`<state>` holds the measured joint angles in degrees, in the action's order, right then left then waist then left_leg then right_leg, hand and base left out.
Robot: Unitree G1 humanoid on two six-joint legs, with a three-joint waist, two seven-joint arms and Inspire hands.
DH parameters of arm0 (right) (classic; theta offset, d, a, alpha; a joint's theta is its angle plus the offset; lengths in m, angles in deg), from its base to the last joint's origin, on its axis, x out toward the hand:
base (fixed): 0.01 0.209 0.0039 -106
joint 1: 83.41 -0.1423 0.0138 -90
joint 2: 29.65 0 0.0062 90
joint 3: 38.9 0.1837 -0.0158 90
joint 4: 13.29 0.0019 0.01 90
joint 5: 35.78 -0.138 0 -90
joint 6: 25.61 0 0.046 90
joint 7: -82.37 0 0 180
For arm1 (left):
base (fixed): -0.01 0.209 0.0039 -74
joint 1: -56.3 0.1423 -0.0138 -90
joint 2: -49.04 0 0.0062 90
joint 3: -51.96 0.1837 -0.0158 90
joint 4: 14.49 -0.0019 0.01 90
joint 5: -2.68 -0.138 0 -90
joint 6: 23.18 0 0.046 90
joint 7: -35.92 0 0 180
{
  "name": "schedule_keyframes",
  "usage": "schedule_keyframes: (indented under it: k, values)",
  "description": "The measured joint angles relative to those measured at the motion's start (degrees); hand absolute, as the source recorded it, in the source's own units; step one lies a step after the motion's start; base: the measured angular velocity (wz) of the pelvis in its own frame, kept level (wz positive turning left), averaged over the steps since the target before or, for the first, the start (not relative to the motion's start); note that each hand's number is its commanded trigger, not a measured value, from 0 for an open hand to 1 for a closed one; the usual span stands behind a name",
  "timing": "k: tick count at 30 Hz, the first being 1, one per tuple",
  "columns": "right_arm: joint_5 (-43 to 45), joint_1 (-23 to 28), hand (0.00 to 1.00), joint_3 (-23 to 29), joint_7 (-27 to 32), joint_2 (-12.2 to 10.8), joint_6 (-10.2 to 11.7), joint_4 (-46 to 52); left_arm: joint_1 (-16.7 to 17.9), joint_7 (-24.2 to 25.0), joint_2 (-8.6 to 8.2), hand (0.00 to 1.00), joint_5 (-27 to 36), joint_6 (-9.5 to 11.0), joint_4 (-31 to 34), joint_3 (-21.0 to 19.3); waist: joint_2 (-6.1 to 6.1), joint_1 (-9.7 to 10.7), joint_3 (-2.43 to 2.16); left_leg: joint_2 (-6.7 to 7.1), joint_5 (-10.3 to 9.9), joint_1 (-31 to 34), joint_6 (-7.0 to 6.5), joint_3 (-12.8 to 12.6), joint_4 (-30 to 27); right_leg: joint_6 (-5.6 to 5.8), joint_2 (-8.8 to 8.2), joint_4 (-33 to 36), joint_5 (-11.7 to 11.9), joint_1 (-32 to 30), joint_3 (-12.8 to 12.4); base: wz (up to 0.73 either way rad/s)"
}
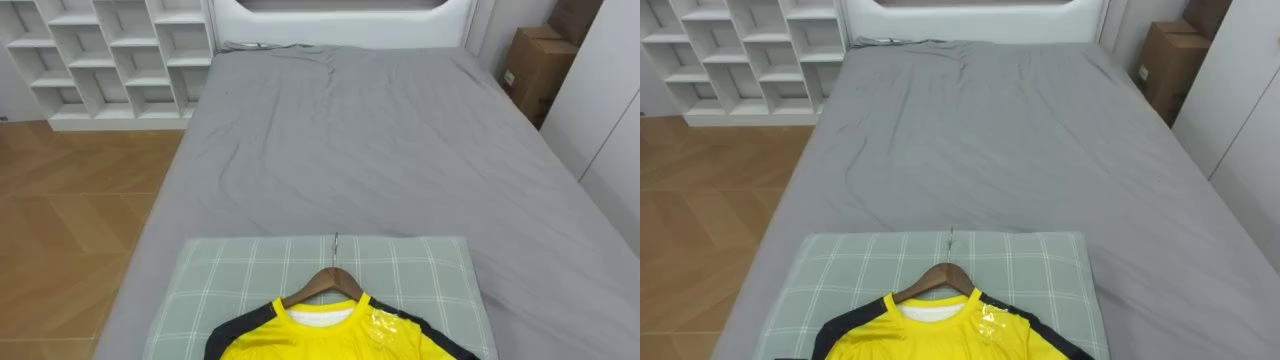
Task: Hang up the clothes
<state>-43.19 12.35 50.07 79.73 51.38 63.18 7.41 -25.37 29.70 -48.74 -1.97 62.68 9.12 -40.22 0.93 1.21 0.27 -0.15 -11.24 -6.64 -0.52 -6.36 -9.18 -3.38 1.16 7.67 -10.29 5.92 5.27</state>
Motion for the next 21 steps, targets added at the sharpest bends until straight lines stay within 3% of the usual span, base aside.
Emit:
schedule_keyframes:
  k: [21]
  values:
    - [-0.03, -0.07, 0.0, -0.23, -0.14, -0.03, 0.43, -0.02, -0.02, 0.06, 0.0, 0.0, 0.02, 0.07, 0.0, 0.12, 0.02, 0.09, -0.01, 0.01, 0.0, 0.05, 0.0, 0.07, 0.0, 0.01, 0.0, 0.01, 0.0, -0.05, -0.03, 0.0]
